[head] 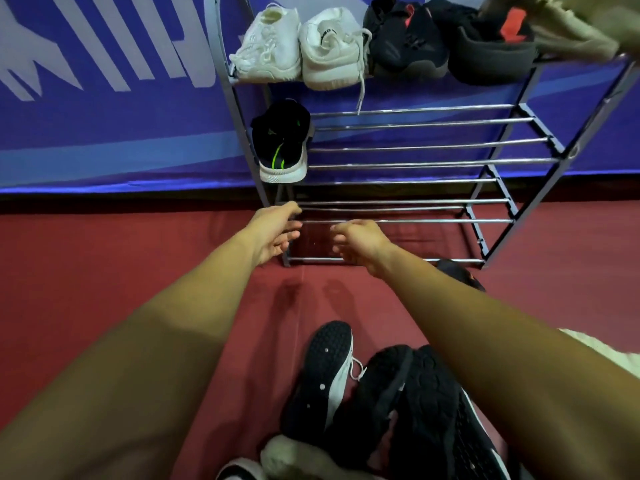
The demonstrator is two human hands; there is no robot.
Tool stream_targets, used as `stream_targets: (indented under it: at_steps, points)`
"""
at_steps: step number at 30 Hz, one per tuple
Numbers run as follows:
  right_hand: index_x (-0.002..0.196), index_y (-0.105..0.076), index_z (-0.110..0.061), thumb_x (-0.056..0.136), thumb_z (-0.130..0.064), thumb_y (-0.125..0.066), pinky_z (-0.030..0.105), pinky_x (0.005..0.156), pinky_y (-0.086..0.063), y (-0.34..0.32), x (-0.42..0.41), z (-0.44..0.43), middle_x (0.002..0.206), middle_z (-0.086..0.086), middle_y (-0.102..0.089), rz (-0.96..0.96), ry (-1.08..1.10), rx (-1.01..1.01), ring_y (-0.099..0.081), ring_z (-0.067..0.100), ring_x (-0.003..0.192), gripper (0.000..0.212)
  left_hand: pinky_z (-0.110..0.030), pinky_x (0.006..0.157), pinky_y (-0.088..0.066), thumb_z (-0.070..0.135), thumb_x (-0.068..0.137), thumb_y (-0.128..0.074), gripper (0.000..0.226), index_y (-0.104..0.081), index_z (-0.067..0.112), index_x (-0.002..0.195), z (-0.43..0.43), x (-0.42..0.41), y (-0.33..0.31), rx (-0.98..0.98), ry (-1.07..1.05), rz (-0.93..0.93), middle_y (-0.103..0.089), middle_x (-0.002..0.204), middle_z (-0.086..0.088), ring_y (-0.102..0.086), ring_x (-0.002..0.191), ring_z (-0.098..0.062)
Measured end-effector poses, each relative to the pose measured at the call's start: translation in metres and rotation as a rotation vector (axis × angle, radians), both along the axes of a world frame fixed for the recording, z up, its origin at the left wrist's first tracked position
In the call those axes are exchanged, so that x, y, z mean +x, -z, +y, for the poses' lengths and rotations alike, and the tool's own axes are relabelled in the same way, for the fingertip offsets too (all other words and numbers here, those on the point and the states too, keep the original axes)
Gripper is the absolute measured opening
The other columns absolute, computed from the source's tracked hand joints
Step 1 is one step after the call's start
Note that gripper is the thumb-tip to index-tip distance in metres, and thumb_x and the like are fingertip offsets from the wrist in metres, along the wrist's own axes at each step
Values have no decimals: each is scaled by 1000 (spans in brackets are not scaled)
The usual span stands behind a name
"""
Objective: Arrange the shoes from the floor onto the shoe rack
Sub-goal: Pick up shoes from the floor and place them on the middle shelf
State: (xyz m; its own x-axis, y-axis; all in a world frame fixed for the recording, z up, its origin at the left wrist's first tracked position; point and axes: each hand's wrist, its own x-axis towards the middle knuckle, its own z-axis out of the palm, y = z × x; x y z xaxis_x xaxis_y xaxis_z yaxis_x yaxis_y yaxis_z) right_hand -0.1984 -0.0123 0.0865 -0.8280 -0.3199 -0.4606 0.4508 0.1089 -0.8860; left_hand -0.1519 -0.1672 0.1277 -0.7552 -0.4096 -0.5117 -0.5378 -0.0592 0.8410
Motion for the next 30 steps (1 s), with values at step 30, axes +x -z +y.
stream_targets:
  at_steps: [30]
  points:
    - [72,-51,-12,94,-8,-58,25,49,-38,57,71,225,63,10,-46,-86,17,416,-46,17,44,24,-19,54,-34,21,89,-62,8,-62,22,97,169,46,60,-348,721,-177,-61,82,0,-58,70,-14]
